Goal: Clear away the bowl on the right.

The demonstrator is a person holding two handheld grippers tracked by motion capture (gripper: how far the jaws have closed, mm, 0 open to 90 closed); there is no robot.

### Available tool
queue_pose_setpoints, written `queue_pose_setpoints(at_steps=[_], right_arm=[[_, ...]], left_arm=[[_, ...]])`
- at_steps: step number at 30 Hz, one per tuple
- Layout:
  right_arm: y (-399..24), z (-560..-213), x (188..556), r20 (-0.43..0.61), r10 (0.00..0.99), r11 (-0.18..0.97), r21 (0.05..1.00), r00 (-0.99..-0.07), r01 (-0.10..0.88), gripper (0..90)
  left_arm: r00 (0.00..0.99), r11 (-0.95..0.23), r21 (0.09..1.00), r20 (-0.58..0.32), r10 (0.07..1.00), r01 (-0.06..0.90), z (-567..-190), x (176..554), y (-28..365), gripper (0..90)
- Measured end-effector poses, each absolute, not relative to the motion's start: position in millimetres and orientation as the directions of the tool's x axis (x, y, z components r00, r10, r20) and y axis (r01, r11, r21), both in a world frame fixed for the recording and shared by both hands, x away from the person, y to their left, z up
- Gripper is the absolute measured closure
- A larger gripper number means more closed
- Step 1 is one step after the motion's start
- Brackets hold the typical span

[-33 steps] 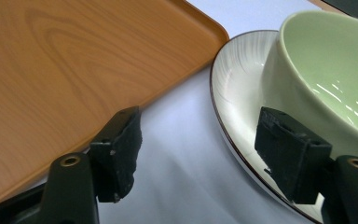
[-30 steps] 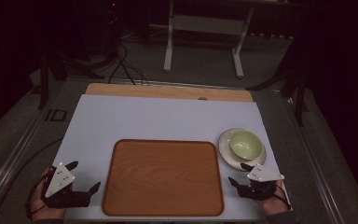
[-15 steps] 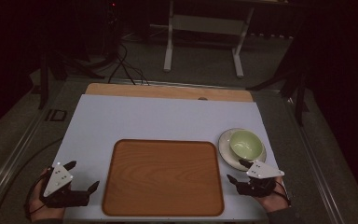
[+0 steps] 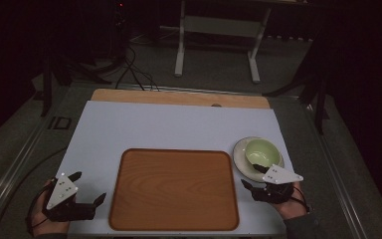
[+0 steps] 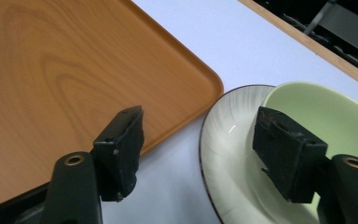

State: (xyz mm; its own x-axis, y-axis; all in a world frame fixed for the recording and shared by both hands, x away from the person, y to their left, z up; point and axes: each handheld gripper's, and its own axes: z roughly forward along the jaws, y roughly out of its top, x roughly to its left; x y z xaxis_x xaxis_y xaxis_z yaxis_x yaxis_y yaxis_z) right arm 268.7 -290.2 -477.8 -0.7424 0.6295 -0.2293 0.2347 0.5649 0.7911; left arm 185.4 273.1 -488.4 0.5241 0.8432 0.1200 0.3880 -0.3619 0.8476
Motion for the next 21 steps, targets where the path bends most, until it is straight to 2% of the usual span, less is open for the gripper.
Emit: queue_pose_setpoints(at_steps=[11,21], right_arm=[[-289.2,-473.7,287.4,-0.252,0.636,0.578,0.781,-0.729,0.235,36.2],[-297.6,-482.5,303.6,-0.255,0.649,0.592,0.760,-0.717,0.266,45.5]], left_arm=[[0.526,-0.360,0.849,0.118,0.842,0.386,-488.2,185.4,273.2,1.1],[0.527,-0.360,0.850,0.118,0.841,0.385,-488.0,185.3,273.1,1.2]])
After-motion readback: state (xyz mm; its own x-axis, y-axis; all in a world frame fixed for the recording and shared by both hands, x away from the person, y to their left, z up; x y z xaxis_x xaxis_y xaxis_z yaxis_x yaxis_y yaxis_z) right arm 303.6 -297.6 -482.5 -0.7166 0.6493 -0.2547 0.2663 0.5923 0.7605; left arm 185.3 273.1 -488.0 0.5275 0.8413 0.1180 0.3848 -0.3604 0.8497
